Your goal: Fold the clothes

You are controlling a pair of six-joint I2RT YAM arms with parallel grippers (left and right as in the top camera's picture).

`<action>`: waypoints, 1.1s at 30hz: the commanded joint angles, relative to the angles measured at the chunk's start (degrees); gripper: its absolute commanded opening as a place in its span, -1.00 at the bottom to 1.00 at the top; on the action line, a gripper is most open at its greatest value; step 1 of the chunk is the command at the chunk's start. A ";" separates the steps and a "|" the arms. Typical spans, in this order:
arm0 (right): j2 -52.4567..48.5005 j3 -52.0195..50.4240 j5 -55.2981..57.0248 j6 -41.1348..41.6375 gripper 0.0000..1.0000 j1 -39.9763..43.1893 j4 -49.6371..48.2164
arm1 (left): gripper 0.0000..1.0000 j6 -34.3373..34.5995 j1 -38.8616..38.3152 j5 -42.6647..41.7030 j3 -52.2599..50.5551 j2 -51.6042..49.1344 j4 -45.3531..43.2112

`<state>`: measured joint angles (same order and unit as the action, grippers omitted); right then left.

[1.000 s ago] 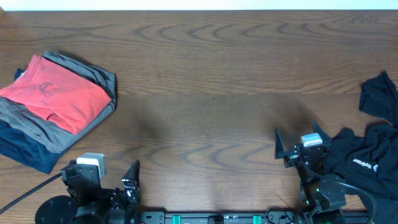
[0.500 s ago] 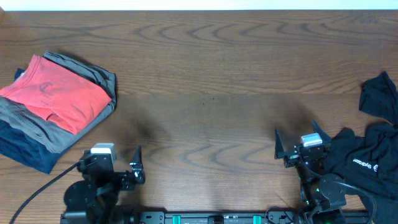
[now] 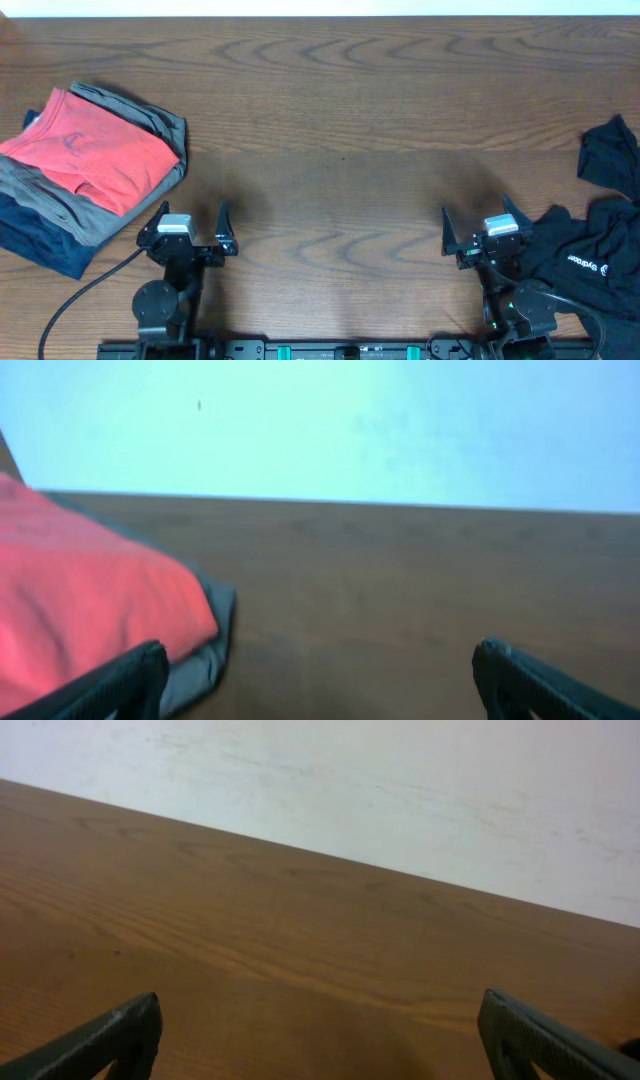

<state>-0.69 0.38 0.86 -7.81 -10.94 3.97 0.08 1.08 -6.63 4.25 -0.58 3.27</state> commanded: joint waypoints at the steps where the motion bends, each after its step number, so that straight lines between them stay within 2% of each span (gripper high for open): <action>1: 0.33 -0.07 -0.24 -0.39 0.98 0.42 0.15 | 0.96 -0.52 0.24 2.03 -4.09 0.46 -3.67; 4: 0.31 -0.07 -0.24 -0.39 0.98 0.42 0.15 | 0.96 -0.46 0.13 2.16 -4.02 0.48 0.26; 33: 0.31 -0.07 -0.24 -0.39 0.98 0.42 0.15 | 0.96 -0.46 0.13 2.21 -4.02 0.35 0.33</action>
